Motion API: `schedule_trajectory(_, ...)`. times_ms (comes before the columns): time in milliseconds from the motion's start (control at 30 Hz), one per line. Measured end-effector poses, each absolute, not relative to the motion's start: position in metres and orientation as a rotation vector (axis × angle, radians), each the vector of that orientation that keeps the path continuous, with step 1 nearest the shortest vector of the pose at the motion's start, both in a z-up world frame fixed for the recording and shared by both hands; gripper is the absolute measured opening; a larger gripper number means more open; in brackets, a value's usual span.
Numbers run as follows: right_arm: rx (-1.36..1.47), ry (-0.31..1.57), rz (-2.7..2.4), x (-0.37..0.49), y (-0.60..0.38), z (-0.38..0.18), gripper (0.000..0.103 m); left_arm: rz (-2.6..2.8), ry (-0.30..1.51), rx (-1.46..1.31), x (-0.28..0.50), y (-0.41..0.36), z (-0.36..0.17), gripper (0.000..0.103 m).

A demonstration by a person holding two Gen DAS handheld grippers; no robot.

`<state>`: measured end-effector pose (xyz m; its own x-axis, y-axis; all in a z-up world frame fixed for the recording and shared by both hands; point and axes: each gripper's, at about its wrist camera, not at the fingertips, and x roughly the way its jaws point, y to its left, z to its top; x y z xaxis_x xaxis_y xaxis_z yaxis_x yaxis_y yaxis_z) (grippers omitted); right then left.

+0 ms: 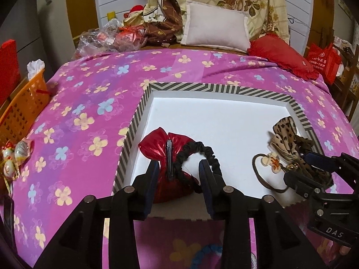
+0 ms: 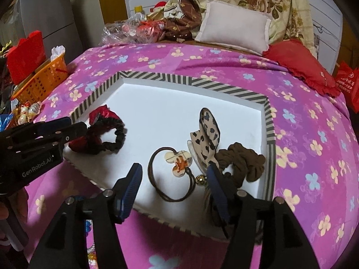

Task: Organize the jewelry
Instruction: 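Lower the scrunchie with the left tool while the right tool lowers the hair tie into the box, opening both, then lift both open tools out of the tray and move toward the bracelet pile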

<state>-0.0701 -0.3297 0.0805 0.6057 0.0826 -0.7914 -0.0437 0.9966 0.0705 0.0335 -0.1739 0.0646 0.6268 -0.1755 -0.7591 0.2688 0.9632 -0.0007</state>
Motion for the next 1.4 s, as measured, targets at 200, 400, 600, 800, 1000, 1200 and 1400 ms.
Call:
schedule_trajectory(200, 0.048, 0.905, 0.063, -0.092, -0.327, 0.090, 0.069, -0.266, 0.832, 0.121, 0.012, -0.171, 0.078, 0.014)
schedule_trajectory(400, 0.054, 0.891, 0.052, -0.121, -0.325, 0.099, 0.074, -0.278, 0.819, 0.139, -0.013, -0.168, 0.085, 0.014)
schedule_trajectory(600, 0.060, 0.880, 0.039, -0.152, -0.322, 0.105, 0.077, -0.282, 0.824, 0.143, -0.046, -0.162, 0.084, 0.014)
schedule_trajectory(800, 0.092, 0.885, 0.027, -0.177, -0.320, 0.102, 0.078, -0.279, 0.827, 0.137, -0.071, -0.154, 0.082, 0.014)
schedule_trajectory(1000, 0.102, 0.895, 0.024, -0.198, -0.314, 0.097, 0.078, -0.282, 0.832, 0.123, -0.091, -0.149, 0.081, 0.014)
schedule_trajectory(1200, 0.099, 0.889, 0.014, -0.214, -0.308, 0.099, 0.078, -0.271, 0.841, 0.114, -0.109, -0.143, 0.078, 0.014)
schedule_trajectory(1400, 0.104, 0.879, -0.001, -0.228, -0.307, 0.103, 0.079, -0.265, 0.850, 0.095, -0.122, -0.136, 0.076, 0.014)
